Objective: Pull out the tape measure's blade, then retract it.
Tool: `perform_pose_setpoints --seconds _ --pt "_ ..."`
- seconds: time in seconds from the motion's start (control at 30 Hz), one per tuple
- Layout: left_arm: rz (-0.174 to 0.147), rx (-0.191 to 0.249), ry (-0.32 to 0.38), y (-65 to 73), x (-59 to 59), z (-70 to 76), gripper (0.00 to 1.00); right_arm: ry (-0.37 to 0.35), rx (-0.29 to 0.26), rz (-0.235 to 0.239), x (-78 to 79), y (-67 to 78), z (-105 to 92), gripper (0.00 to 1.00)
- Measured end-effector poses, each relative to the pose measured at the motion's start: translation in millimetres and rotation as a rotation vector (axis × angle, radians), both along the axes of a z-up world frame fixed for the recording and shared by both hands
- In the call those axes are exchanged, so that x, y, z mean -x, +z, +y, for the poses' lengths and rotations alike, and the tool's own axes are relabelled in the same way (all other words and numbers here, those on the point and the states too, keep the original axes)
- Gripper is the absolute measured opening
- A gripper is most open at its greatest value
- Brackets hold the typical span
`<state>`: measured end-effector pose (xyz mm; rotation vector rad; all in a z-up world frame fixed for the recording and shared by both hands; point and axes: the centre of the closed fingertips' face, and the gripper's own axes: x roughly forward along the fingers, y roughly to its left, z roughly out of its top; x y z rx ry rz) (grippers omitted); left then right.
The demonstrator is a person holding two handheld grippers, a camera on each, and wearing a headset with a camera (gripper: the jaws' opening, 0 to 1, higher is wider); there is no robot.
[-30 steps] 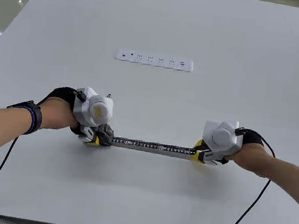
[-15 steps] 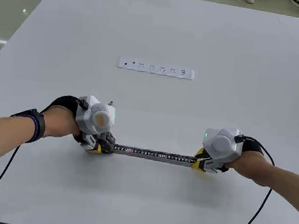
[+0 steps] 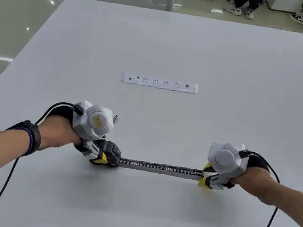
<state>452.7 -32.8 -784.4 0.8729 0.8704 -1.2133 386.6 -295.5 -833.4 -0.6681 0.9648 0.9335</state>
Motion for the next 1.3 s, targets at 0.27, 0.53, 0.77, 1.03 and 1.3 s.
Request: perform_pose_setpoints --seconds 0.27,0.53,0.77,1.03,1.3 --pt "0.02 0.146 0.151 21.4 9.4 12.6 0.44 -0.19 -0.085 -0.038 -0.4 19.8 -10.9 0.3" --pt "0.032 0.22 0.262 28.5 23.7 29.5 0.44 -0.353 -0.16 -0.05 6.4 26.8 -22.5 0.32" --pt "0.023 0.299 0.371 38.9 28.5 47.0 0.44 -0.438 -0.207 -0.051 15.8 28.6 -26.9 0.37" --pt "0.023 0.375 0.461 48.3 39.7 62.9 0.45 -0.547 -0.339 -0.079 22.4 45.1 -21.8 0.44" --pt "0.01 0.43 0.529 56.9 49.9 78.7 0.48 -0.567 -0.356 -0.111 38.1 54.2 -21.1 0.49"
